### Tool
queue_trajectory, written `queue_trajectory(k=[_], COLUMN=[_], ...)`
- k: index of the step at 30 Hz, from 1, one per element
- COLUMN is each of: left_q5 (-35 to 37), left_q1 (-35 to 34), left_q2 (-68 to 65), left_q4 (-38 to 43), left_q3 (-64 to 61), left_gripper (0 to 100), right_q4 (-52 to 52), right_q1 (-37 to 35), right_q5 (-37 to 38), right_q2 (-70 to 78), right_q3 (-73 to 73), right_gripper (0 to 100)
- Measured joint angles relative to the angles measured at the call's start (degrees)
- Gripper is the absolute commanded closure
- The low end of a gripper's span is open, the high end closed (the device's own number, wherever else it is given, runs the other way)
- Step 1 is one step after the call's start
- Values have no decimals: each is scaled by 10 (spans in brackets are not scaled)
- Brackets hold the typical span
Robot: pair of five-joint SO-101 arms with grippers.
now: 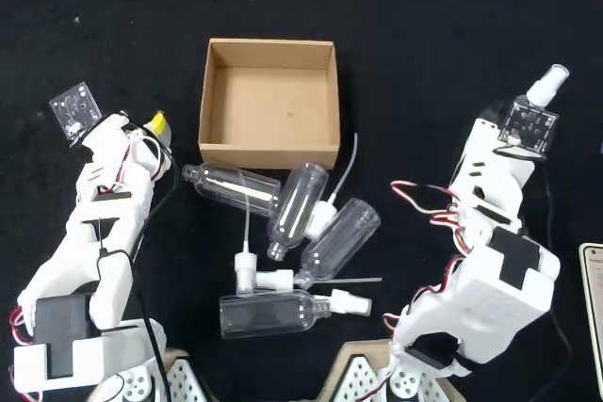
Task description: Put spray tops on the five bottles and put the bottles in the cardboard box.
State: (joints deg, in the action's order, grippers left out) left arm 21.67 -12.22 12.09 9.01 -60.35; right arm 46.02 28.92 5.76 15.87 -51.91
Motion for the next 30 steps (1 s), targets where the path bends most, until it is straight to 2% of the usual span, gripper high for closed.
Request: queue_trajectory(k=[2, 7, 9, 12, 16, 21, 26, 30], left_q5=[0, 0, 0, 0, 0, 0, 0, 0], left_q1=[0, 0, 0, 0, 0, 0, 0, 0], left_q2=[0, 0, 0, 0, 0, 0, 0, 0], left_q4=[0, 0, 0, 0, 0, 0, 0, 0], left_q3=[0, 0, 0, 0, 0, 0, 0, 0], left_gripper=[816, 816, 816, 816, 816, 816, 816, 816], right_q4=[0, 0, -3, -47, -164, -318, -354, -355], right_q1=[0, 0, 0, -14, -87, -217, -334, -378], right_q5=[1, -44, -78, -91, -97, -99, -99, -99], right_q2=[-1, -15, -49, -124, -256, -377, -381, -333], right_q3=[0, -2, -18, -48, -55, -40, 13, 48], right_gripper=[958, 987, 986, 986, 987, 987, 987, 987])
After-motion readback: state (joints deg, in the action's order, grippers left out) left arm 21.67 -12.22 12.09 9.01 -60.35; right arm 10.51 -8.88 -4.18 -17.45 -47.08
